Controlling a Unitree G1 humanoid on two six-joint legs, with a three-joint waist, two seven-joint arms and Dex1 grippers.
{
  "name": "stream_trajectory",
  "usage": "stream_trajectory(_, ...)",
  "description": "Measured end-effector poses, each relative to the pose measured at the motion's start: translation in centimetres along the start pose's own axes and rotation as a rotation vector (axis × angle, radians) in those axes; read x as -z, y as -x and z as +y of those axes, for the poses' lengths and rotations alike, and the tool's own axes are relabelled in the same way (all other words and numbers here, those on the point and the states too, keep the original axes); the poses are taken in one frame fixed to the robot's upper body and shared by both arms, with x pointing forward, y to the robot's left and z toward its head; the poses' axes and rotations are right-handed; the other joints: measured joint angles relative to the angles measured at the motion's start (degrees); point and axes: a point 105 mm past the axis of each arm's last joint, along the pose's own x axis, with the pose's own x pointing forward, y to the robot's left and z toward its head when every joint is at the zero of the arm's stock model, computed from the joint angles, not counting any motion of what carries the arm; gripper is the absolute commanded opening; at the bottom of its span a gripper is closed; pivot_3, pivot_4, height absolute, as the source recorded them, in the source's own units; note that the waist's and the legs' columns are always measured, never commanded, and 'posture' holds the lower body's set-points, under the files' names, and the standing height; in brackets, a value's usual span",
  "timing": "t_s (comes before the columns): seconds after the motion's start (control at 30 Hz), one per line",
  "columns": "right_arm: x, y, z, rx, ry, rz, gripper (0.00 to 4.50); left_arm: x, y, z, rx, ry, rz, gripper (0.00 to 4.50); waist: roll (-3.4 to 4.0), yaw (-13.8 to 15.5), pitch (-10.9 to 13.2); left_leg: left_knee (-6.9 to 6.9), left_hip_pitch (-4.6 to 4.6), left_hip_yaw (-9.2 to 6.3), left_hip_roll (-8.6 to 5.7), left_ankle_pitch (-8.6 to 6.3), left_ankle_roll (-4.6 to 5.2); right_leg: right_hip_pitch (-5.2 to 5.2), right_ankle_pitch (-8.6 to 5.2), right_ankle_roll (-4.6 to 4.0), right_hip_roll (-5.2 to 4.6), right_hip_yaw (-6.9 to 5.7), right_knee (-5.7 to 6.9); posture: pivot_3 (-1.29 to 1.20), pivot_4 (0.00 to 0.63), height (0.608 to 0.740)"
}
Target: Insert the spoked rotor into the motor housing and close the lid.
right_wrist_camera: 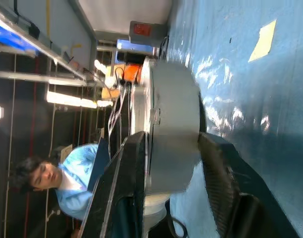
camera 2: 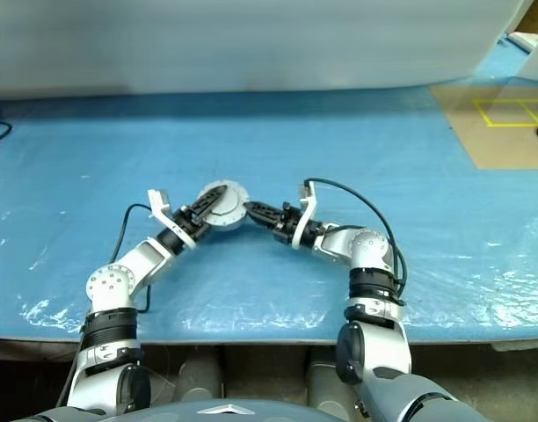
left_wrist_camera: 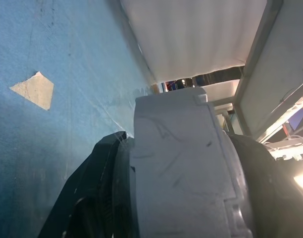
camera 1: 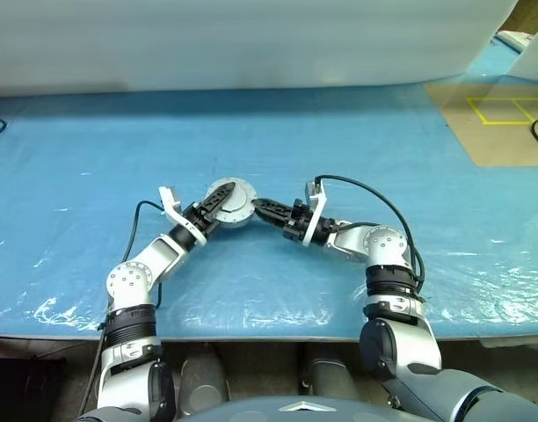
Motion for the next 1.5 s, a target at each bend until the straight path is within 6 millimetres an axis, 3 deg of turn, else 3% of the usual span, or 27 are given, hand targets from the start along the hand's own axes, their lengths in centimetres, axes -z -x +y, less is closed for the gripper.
stream_trajectory(0.13, -0.8, -0.1, 0.4, -0.005, 0.007, -0.033, 3.75, 1.2, -0.2, 0.1, 0.001, 0.033, 0.035, 2.83, 0.0, 0.0, 0.0, 0.01, 0.01, 0.0, 0.02, 0.0, 0.0, 0.0, 0.0, 0.0, 0.01, 0.0, 0.02, 0.0, 0.15, 0.74)
stream_trajectory(0.37, -1.2, 0.0, 0.5, -0.032, -0.029, -0.069, 3.75, 1.2, -0.4, 0.1, 0.004, 0.063, 0.009, 2.83, 0.0, 0.0, 0.0, 0.02, 0.01, 0.0, 0.0, 0.0, 0.0, 0.0, 0.0, 0.0, 0.0, 0.01, 0.03, 0.0, 0.15, 0.74)
stream_trajectory(0.6, -2.0, 0.2, 0.6, -0.037, -0.024, -0.11, 3.75, -0.6, -0.2, 0.4, -0.016, 0.064, -0.112, 2.83, -0.01, 0.0, 0.0, 0.02, 0.0, -0.01, 0.0, 0.0, 0.01, 0.0, 0.0, 0.0, 0.0, 0.01, 0.03, 0.0, 0.15, 0.74)
stream_trajectory(0.87, -2.3, 0.2, 0.7, -0.037, -0.014, -0.125, 3.75, -4.0, 0.4, 1.3, -0.058, 0.02, -0.316, 2.83, -0.01, 0.0, 0.0, 0.02, 0.01, -0.01, 0.0, 0.0, 0.01, 0.0, 0.0, 0.01, 0.0, 0.01, 0.03, 0.0, 0.15, 0.74)
stream_trajectory(1.0, -2.3, 0.2, 0.7, -0.036, -0.012, -0.124, 3.75, -6.6, 0.9, 1.9, -0.095, -0.019, -0.456, 2.83, -0.02, 0.0, 0.0, 0.02, 0.01, -0.02, 0.0, 0.02, 0.04, 0.0, 0.0, 0.01, 0.01, 0.01, 0.03, 0.0, 0.15, 0.74)
stream_trajectory(1.27, -2.1, 0.1, 0.7, -0.037, -0.003, -0.109, 3.75, -11.6, 3.0, 4.6, -0.276, -0.149, -0.672, 2.83, -0.11, 0.1, 0.0, 0.02, -0.02, -0.06, -0.01, 0.11, 0.17, 0.0, 0.01, 0.03, 0.01, -0.01, 0.02, 0.0, 0.15, 0.74)
stream_trajectory(1.5, -1.6, -0.1, 0.7, -0.034, 0.005, -0.086, 3.75, -14.1, 4.0, 6.1, -0.366, -0.22, -0.755, 2.83, -0.18, 0.3, 0.0, 0.02, -0.03, -0.11, -0.03, 0.11, 0.18, 0.0, 0.02, 0.03, 0.01, -0.04, 0.03, 0.0, 0.15, 0.74)
